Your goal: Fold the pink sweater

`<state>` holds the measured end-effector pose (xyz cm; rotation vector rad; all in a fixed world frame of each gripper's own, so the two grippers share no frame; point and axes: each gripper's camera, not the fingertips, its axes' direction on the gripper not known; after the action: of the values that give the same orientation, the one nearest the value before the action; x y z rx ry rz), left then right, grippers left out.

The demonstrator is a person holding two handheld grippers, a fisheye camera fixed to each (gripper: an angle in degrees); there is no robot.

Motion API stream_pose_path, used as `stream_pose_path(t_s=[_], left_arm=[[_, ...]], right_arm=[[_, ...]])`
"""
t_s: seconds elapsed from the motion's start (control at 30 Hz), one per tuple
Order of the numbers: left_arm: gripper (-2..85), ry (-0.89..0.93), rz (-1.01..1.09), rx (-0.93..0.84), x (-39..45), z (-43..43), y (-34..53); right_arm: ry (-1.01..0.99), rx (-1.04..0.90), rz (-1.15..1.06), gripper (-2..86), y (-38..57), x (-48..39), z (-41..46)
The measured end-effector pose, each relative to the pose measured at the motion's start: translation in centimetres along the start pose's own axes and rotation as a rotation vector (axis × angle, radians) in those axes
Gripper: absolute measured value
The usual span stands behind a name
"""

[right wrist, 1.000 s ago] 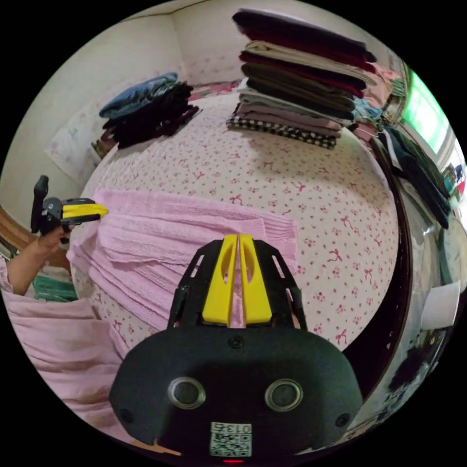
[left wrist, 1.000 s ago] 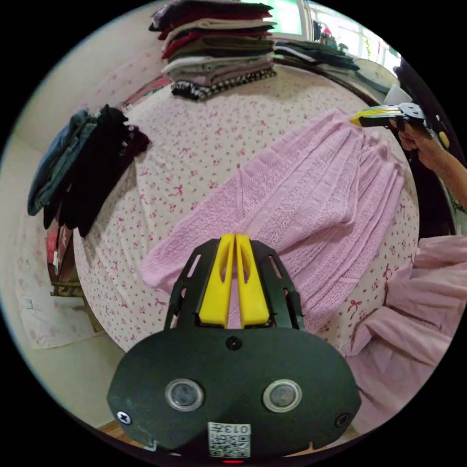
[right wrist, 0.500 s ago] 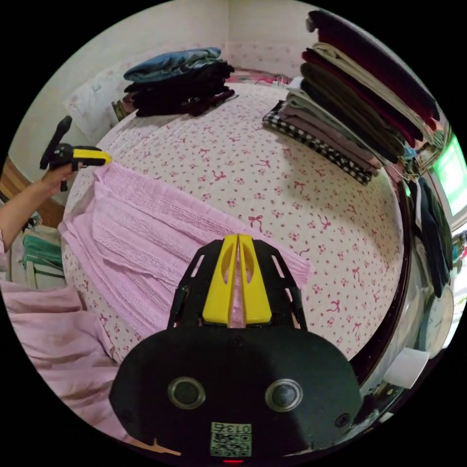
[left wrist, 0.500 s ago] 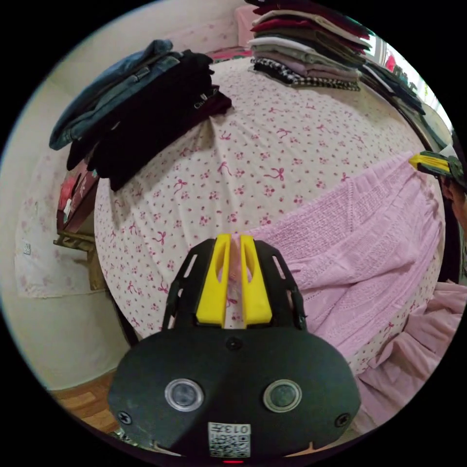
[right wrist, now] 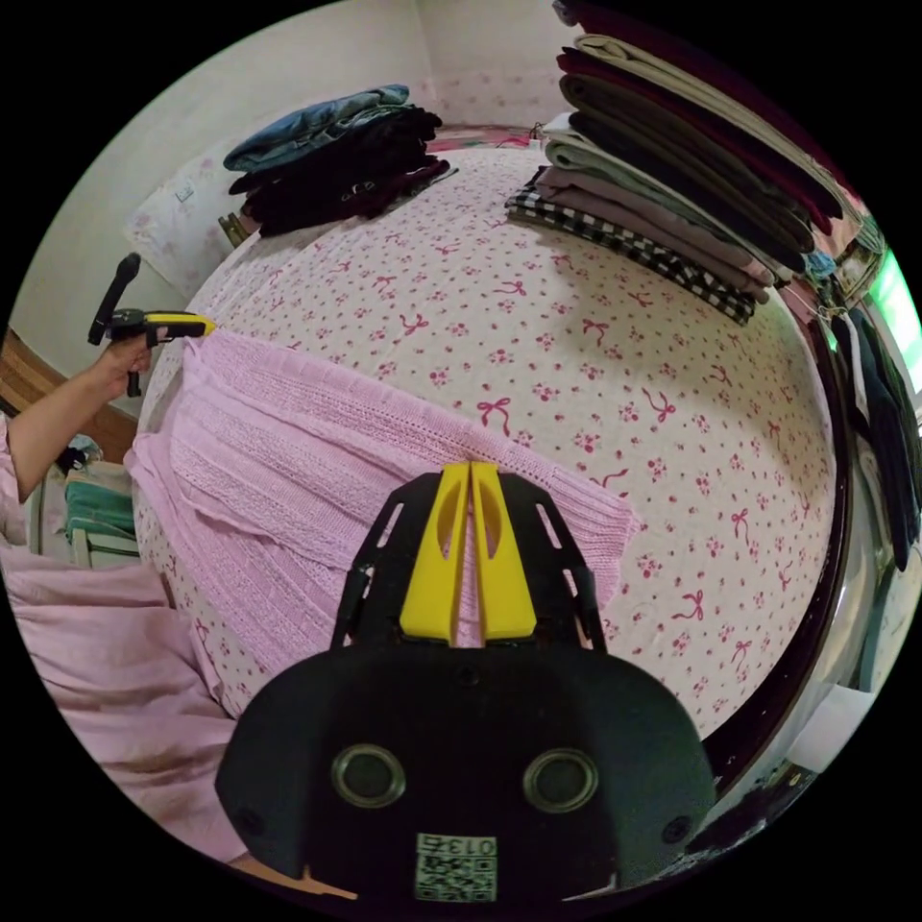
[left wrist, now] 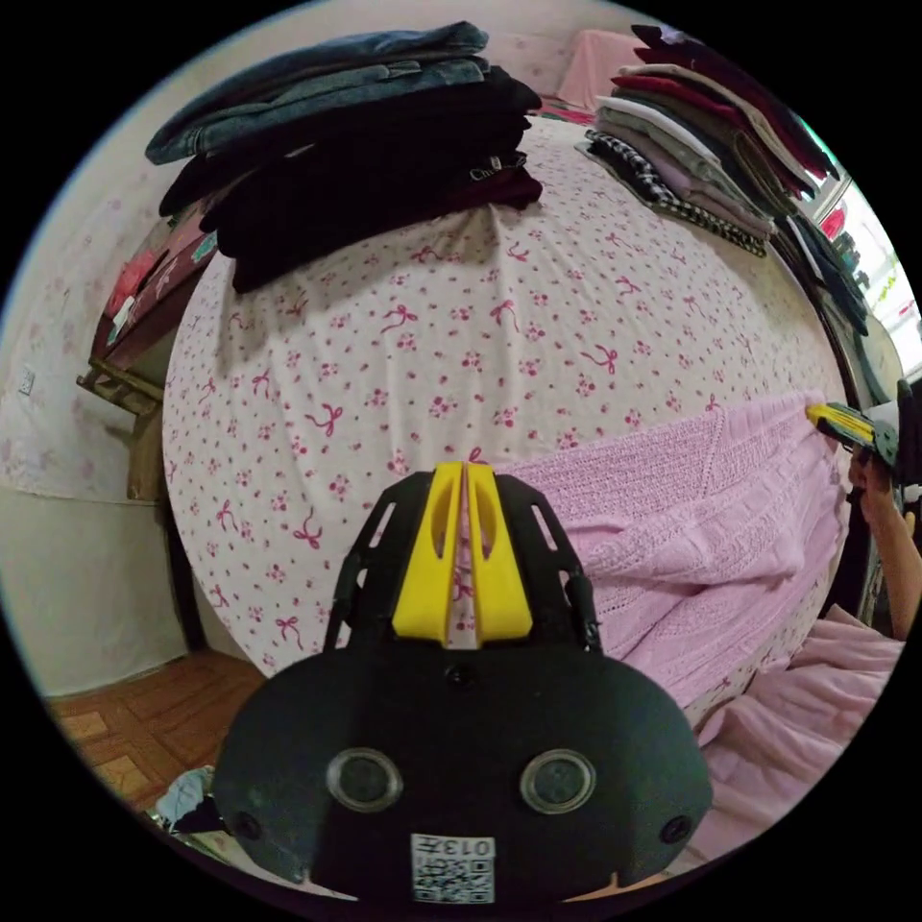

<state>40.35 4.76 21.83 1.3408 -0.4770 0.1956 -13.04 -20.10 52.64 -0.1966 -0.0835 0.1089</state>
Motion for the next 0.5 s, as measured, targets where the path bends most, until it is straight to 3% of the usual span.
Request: stream_pose_path(t_s=[0.13, 0.27, 0.5], left_arm=[[2.0, 0.046, -0.091, 0.075, -2.7, -1.6, 2.5], [4.7, 0.121, -0.19, 0.147, -6.0, -4.0, 8.9], [10.6, 0.272, -0.261, 0.102, -6.8, -4.2, 20.1]], right_arm=[[0.011, -0.002, -0.015, 0.3, -0.6, -0.8, -0.1], [-0.008, 0.153, -0.083, 0.5, -1.8, -3.0, -2.6], [-0.316, 0.149, -0.437, 2.3, -9.0, -13.6, -0.4]])
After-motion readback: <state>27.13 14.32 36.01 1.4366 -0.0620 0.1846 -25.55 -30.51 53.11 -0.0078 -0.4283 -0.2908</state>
